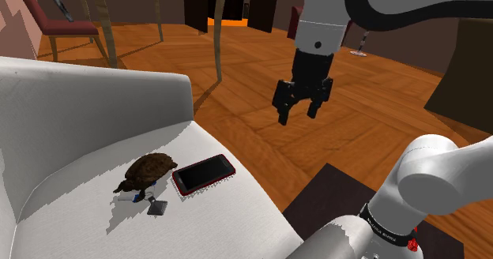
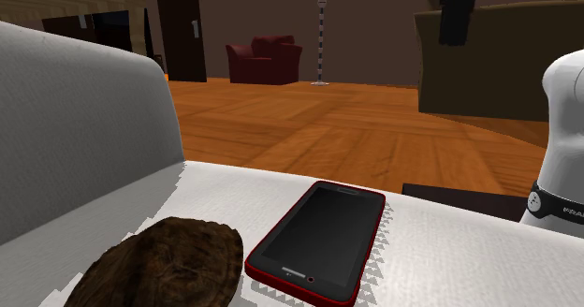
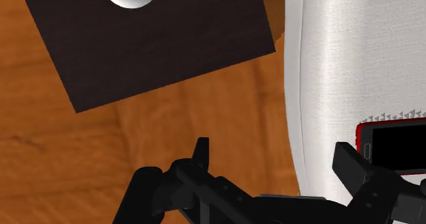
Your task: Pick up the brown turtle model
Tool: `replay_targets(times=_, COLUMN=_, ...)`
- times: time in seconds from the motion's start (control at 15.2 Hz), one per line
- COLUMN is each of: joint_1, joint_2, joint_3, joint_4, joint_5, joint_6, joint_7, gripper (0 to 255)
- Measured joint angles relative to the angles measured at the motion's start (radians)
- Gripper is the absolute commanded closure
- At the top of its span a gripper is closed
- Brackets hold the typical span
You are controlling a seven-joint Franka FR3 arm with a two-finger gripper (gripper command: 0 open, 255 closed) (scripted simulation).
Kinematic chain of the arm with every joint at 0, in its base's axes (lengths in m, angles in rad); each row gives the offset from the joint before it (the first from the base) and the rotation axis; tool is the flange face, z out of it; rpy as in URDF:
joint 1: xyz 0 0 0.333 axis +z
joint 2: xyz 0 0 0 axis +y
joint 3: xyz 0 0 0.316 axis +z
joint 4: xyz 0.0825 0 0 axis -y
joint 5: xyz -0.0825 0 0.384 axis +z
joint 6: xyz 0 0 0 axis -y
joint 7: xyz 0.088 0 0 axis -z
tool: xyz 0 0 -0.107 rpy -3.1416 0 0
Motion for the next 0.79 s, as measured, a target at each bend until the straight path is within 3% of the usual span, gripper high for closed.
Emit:
replay_targets(times=0.4, joint_1=-0.043, joint_2=0.114, joint_3=0.208, joint_4=0.103, joint_5=0.050, joint_6=0.060, joint_7=0.296, gripper=0)
replay_targets(times=0.79, joint_1=-0.151, joint_2=0.308, joint_3=0.443, joint_4=0.258, joint_5=0.004, joint_6=0.129, joint_7=0.606, gripper=0)
